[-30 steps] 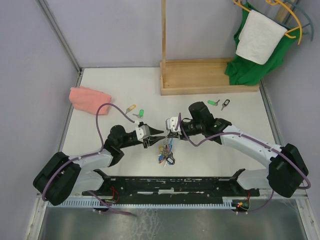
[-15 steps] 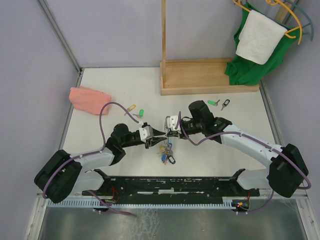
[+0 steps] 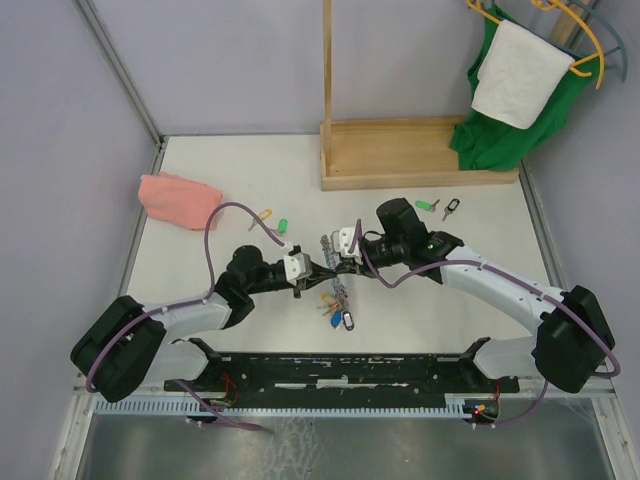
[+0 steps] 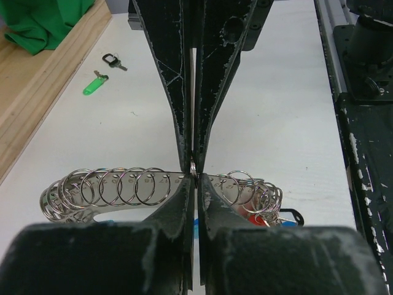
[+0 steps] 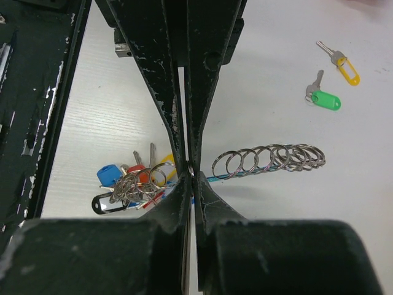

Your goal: Put the keys on the keyring

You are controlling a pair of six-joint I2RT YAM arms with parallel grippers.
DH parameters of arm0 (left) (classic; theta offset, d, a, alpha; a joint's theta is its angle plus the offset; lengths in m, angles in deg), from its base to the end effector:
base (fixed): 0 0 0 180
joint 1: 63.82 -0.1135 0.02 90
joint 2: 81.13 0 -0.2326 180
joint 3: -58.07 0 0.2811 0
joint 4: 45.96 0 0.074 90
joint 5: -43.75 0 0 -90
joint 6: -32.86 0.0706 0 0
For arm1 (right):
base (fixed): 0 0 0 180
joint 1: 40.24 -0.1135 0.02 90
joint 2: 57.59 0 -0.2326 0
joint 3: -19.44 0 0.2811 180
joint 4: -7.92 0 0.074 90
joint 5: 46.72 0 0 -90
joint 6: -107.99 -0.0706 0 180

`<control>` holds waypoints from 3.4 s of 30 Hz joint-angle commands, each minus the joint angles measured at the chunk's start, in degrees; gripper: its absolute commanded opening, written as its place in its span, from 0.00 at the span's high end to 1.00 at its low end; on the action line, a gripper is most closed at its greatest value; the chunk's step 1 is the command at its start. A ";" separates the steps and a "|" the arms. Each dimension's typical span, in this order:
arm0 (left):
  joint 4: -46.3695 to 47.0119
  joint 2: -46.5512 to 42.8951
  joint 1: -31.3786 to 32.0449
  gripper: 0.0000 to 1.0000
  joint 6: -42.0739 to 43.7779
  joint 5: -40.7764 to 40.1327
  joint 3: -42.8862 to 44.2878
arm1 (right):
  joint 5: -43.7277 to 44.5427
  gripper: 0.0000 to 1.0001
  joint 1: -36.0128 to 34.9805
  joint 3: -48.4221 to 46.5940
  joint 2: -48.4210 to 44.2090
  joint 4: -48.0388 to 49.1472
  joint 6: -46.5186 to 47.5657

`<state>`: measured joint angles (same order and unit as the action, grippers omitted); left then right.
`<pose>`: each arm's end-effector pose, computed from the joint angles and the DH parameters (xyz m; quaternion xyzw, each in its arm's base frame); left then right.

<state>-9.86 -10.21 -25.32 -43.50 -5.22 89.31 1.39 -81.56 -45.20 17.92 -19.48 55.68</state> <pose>0.1960 -0.2151 0.1459 0.5155 0.5077 -0.3875 0.5712 0.2221 0.2581 0.2073 -0.6549 0.5492 0.3344 0.3970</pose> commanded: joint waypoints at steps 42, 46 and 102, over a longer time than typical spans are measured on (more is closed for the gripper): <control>30.77 2.65 0.70 0.97 -8.31 -5.00 -7.12 | -14.36 0.74 5.55 6.86 -1.35 18.27 -12.82; 31.15 2.63 0.70 0.97 -8.59 -4.79 -7.14 | -15.35 0.78 5.53 6.14 -0.65 16.21 -11.73; 24.68 1.13 0.79 0.97 -2.30 -13.47 -8.70 | 21.65 0.47 -5.93 -11.56 0.04 -9.74 -8.03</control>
<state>3.30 -9.64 -24.69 -47.82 -14.44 81.40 16.08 -87.24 -58.12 22.38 -37.73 55.00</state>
